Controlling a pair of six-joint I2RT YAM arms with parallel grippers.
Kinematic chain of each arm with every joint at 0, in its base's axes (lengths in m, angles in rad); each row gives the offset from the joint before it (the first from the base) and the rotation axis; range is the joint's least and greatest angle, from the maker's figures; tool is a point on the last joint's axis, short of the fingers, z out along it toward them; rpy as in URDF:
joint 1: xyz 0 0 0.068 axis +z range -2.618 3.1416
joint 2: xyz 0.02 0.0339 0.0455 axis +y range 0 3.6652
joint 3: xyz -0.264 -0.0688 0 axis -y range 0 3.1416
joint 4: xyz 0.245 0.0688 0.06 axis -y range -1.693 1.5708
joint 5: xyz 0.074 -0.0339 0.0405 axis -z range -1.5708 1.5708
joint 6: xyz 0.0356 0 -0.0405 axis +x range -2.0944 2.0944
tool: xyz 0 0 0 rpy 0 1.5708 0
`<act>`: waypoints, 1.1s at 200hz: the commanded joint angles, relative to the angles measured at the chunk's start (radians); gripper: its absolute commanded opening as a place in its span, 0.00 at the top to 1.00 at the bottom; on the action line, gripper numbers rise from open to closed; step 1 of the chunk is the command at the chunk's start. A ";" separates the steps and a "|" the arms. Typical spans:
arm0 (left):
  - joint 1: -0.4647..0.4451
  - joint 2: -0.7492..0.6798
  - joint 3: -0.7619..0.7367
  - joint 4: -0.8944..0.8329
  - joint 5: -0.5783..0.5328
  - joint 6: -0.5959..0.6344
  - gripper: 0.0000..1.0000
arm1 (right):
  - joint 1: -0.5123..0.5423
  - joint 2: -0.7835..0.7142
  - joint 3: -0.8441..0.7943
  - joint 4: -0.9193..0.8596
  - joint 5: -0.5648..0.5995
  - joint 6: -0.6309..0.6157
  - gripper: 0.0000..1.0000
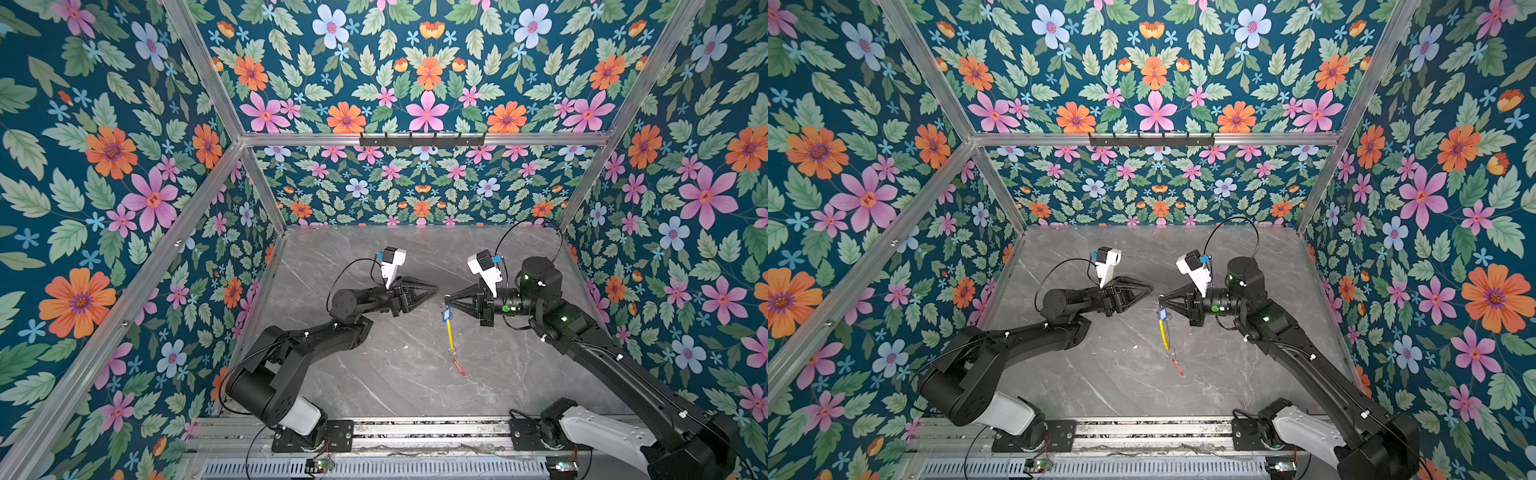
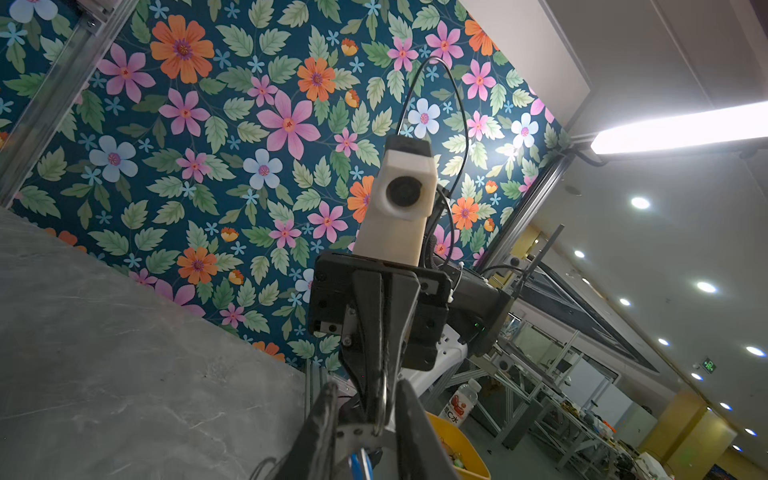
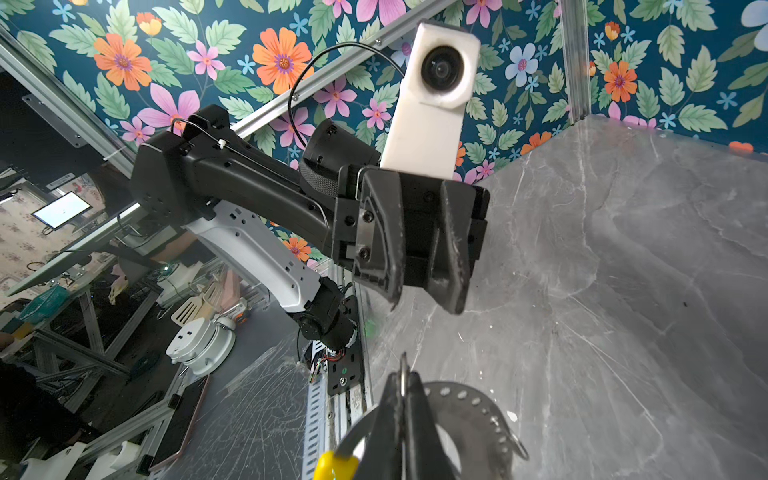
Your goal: Remove the keys from the keyring
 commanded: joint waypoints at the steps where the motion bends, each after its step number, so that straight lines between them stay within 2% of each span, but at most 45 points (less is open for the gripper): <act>1: 0.001 0.001 -0.007 0.063 0.031 -0.003 0.68 | 0.001 0.009 0.011 0.041 -0.019 -0.004 1.00; 31: -0.004 -0.007 -0.009 0.064 0.037 -0.008 0.71 | 0.001 0.023 0.014 0.052 -0.027 0.001 1.00; 99: -0.021 0.002 -0.006 0.060 0.047 -0.015 0.68 | 0.001 0.025 0.013 0.044 -0.036 -0.003 1.00; 138: -0.030 -0.009 -0.007 0.059 0.050 -0.015 0.79 | 0.000 0.033 0.015 0.041 -0.001 -0.004 1.00; 189: -0.034 -0.016 -0.009 0.030 0.046 -0.014 0.75 | 0.001 0.042 0.026 0.040 0.011 -0.003 1.00; 220: -0.036 -0.041 -0.005 -0.068 0.038 0.037 0.75 | 0.001 0.040 0.029 0.040 0.017 -0.006 1.00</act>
